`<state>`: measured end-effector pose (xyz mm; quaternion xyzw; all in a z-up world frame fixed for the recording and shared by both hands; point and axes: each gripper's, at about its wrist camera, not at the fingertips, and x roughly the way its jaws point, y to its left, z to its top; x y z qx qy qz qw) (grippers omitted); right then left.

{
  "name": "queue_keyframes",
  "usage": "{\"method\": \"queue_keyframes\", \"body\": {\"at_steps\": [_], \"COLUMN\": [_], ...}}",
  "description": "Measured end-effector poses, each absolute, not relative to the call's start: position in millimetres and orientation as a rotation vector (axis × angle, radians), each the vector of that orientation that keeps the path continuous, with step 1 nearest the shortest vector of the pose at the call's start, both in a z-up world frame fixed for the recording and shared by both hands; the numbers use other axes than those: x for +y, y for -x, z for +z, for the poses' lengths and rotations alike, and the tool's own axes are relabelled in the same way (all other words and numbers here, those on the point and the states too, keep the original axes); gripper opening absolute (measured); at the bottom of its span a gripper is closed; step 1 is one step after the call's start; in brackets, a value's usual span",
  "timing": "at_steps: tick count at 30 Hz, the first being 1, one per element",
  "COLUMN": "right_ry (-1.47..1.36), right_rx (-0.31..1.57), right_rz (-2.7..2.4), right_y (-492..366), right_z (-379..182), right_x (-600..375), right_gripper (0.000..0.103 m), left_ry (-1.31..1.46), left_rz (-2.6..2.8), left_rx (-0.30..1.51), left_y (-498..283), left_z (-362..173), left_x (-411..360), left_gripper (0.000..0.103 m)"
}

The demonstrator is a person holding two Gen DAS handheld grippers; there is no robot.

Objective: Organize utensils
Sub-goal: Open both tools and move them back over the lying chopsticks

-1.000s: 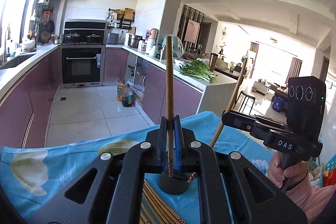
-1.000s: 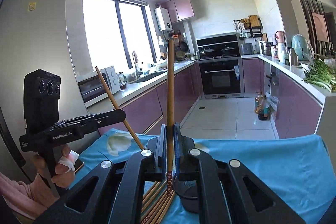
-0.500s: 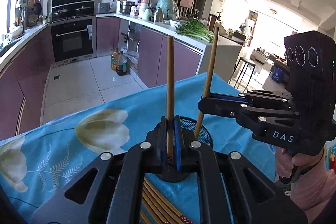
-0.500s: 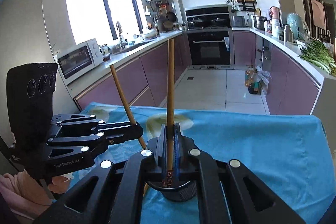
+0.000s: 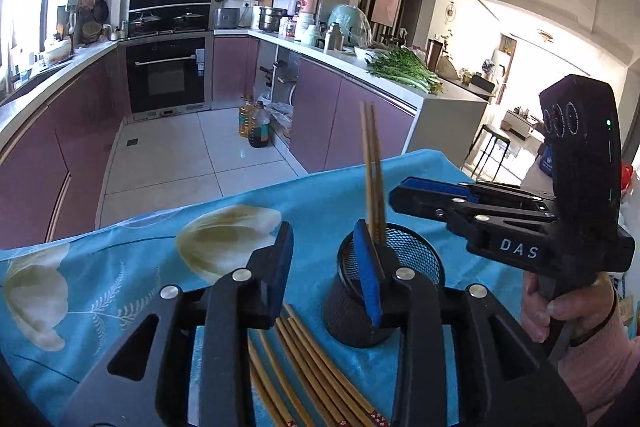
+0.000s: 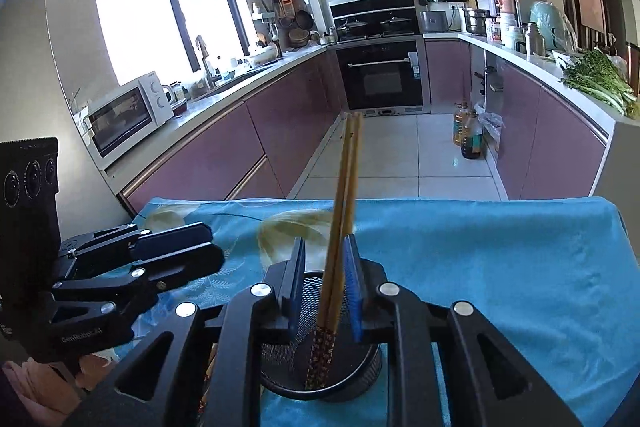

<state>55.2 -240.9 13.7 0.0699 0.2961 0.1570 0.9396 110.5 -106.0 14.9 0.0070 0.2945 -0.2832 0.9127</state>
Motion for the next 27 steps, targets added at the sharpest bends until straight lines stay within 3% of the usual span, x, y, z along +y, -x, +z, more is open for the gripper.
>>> {"method": "queue_keyframes", "body": {"at_steps": [7,18,27], "right_ry": [-0.102,-0.075,-0.069], "right_rx": [0.541,0.835,0.878], "right_rz": [0.450,0.481,0.432], "right_y": [-4,2,-2], "right_z": [23,-70,-85], "right_x": [-231,-192,-181], "right_gripper": [0.030,0.030,0.030], "left_ry": [-0.013,-0.055,-0.059], "left_rz": [-0.479,-0.423,-0.430], "left_rx": [0.591,0.802,0.868], "left_y": [-85,-74,-69], "left_z": [3,-87,-110], "left_x": [-50,-25,-35], "left_gripper": [0.044,0.046,0.046]}}
